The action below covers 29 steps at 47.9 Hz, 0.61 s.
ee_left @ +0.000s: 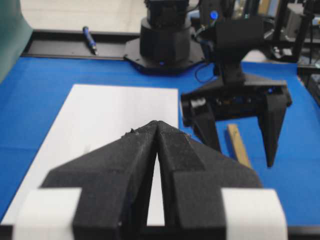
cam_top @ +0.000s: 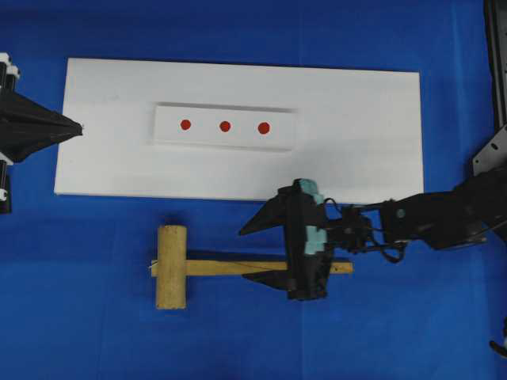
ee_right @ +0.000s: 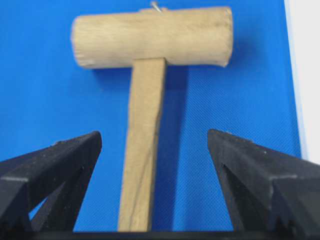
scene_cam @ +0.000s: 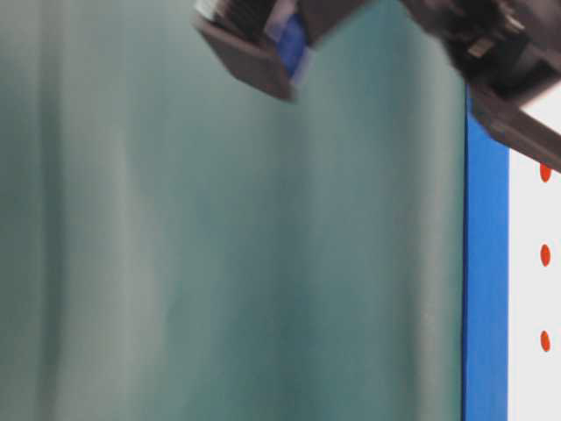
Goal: Hit the mark with a hammer.
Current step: 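Move the right gripper down onto the wooden mallet handle and close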
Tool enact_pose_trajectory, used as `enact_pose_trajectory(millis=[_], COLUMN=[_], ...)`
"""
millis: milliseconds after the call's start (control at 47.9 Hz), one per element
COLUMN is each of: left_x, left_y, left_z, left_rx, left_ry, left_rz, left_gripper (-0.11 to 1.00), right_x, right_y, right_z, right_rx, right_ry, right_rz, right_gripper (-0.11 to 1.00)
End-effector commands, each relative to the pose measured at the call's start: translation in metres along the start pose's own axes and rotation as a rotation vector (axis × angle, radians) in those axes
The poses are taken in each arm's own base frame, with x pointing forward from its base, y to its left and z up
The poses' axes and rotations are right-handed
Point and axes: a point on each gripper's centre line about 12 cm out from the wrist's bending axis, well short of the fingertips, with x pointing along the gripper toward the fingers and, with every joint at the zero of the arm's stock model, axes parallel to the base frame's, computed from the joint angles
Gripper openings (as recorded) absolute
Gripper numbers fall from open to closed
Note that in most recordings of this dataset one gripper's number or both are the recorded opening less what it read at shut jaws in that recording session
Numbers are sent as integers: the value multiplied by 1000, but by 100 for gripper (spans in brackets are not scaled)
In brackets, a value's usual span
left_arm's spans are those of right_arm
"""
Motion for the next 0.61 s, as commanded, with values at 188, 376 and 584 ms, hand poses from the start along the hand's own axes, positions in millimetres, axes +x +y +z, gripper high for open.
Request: enact_pose_trajectory(millis=[188, 376, 584], left_x=[0, -1, -1], left_y=[2, 2, 2], left_z=[1, -2, -2], left_rx=[-3, -3, -3], left_ry=[-12, -5, -3], left_rz=[8, 8, 10], left_gripper=[2, 2, 2], right_x=[34, 40, 40], right_y=[9, 5, 6], right_z=[-7, -15, -19], right_rx=[14, 29, 12], right_ry=[-11, 8, 34], right_rz=[3, -16, -16], right_gripper=[89, 89, 67])
